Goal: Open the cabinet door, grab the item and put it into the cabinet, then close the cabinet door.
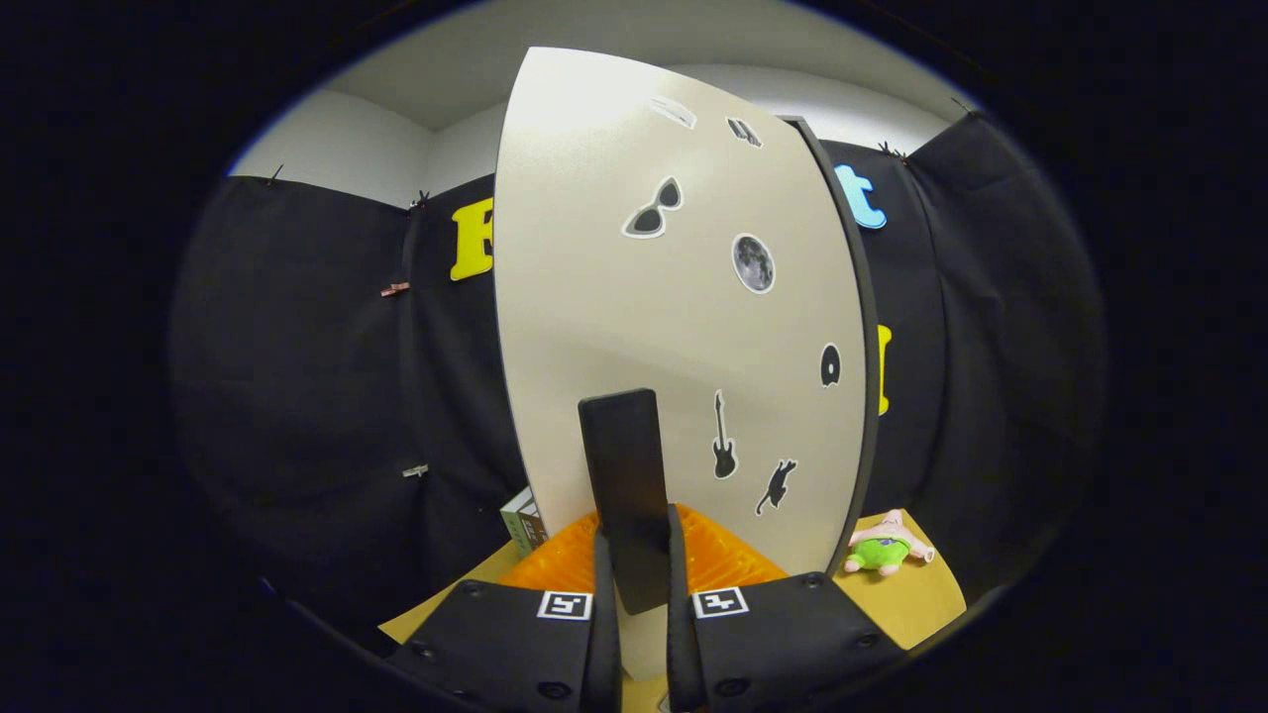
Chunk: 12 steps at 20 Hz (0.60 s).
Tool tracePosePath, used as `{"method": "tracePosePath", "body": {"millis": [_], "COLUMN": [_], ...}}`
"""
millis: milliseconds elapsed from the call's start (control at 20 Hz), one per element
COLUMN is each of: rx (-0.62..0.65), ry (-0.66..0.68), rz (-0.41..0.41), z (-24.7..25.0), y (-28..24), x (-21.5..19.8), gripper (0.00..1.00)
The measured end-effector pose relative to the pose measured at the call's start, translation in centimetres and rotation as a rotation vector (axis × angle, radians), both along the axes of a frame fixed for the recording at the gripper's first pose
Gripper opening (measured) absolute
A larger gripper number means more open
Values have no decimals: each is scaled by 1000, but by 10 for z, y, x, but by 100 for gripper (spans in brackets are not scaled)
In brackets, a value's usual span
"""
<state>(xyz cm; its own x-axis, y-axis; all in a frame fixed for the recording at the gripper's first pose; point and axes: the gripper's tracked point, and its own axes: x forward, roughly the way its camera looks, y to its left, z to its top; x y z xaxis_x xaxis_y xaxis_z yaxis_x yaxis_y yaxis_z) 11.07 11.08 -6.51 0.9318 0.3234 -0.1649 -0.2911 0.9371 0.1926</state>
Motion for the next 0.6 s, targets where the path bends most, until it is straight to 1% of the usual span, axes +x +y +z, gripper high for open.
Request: {"method": "tracePosePath", "body": {"millis": [400, 600], "rx": [-2, -16], "ry": [-17, -22], "rz": [-83, -160], "z": [4, 4], "y": [-39, -63], "x": [-16, -20], "gripper": [21, 21]}}
